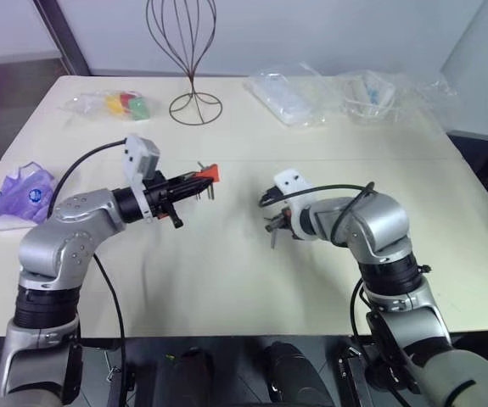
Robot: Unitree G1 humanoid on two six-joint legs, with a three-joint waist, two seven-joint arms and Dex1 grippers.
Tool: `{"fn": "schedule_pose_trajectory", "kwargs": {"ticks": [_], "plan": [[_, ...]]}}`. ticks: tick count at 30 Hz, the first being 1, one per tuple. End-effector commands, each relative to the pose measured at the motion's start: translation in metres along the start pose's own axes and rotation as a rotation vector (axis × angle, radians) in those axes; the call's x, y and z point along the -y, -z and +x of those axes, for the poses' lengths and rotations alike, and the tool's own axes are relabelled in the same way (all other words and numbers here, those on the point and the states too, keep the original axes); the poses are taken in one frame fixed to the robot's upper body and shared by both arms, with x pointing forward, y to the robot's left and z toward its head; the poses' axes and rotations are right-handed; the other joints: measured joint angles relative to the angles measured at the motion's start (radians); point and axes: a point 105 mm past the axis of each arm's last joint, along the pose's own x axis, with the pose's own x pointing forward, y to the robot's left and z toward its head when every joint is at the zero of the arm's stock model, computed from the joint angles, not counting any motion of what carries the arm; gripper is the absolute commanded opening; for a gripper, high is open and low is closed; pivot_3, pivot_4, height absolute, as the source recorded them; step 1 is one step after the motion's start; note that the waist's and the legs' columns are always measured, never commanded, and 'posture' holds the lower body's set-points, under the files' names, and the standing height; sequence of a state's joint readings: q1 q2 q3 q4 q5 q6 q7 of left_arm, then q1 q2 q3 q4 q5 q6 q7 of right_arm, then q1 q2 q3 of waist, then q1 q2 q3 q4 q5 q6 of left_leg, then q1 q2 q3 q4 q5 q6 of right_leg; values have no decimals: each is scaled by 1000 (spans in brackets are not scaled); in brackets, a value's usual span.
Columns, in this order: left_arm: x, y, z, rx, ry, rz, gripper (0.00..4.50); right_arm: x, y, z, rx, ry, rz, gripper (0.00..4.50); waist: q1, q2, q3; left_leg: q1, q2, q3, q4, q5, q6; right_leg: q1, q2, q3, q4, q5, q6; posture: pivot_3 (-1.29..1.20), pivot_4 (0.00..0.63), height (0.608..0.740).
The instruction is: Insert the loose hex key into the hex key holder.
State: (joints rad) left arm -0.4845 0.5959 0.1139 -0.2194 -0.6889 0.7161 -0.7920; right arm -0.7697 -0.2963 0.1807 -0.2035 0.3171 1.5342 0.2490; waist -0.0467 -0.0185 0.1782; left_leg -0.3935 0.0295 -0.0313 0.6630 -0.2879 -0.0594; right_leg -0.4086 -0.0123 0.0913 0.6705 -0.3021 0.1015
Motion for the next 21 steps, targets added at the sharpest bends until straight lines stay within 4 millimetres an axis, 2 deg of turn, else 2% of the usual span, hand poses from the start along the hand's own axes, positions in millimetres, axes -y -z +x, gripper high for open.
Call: {"fn": "schedule_pose_trajectory", "kwargs": {"ticks": [1, 5, 9, 14, 17, 21], "plan": [[4, -18, 0, 53, 11, 45, 0, 1, -25, -10, 156, 12, -50, 91, 0, 0, 0, 0, 0, 0, 0, 0, 0, 0, 0, 0, 0, 0, 0, 0, 150, 740], [5, -18, 2, 53, 18, 45, 0, 7, -28, -11, 194, 57, -152, 91, 2, 0, 0, 0, 0, 0, 0, 0, 0, 0, 0, 0, -1, 0, 0, 0, 150, 740], [5, -18, 4, 49, 29, 46, 0, -2, -12, -13, 36, -39, -56, 91, 2, 0, 0, -1, 0, 0, 0, 0, 0, 0, 0, 0, -2, 0, 0, 0, 150, 740], [5, -18, 5, 43, 38, 44, 0, -6, -22, -15, 51, -107, 71, 91, -2, 0, 0, -1, 1, 0, -1, 0, 0, 0, 0, 0, -2, 0, 0, 0, 150, 740], [6, -17, 5, 43, 40, 43, 0, -5, -26, -15, 59, -104, 95, 952, 2, 0, 0, -1, 0, 0, -1, 0, 0, 0, 0, 0, -2, 0, 0, 0, 150, 740], [6, -17, 5, 41, 40, 42, 0, -3, -28, -11, 57, -85, 129, 2890, 1, 0, 0, -2, 0, 0, -1, 0, 0, 0, -1, 0, -3, 0, 0, 0, 150, 740]]}}
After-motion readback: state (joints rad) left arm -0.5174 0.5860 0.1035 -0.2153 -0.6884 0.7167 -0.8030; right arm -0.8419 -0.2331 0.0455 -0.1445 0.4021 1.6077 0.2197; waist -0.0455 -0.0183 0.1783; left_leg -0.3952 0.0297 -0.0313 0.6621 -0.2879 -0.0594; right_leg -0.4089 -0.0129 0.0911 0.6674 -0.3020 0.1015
